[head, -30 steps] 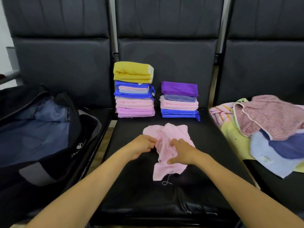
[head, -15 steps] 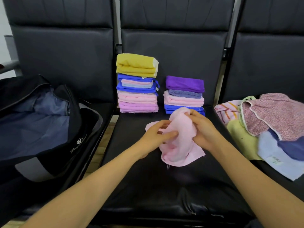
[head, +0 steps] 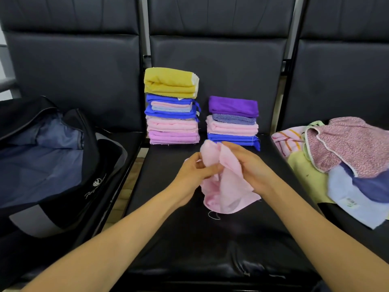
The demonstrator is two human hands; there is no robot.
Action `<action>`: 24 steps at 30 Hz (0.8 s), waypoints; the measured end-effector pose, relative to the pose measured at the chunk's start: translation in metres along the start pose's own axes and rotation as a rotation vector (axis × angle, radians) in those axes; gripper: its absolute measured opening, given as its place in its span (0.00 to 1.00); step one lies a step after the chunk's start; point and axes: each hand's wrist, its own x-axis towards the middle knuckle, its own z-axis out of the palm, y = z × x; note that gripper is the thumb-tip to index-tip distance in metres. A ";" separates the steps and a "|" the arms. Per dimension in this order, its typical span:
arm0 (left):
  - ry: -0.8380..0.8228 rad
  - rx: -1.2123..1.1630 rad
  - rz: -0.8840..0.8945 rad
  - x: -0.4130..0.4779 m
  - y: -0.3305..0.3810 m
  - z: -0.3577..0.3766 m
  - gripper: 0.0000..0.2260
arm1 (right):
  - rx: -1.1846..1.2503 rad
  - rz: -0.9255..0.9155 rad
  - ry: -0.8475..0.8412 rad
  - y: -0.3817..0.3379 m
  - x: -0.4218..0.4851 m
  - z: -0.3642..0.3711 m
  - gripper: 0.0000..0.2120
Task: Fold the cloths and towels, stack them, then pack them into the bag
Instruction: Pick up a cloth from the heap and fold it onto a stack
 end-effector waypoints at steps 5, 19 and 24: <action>0.178 -0.113 0.074 0.002 0.011 -0.004 0.12 | -0.434 -0.123 0.225 0.007 -0.002 0.004 0.09; 0.122 0.104 0.334 -0.007 0.038 -0.012 0.09 | -1.355 -0.314 0.238 0.023 -0.004 0.007 0.09; 0.390 0.409 0.259 0.001 0.040 -0.047 0.07 | -1.008 -0.165 0.336 -0.004 -0.004 -0.024 0.10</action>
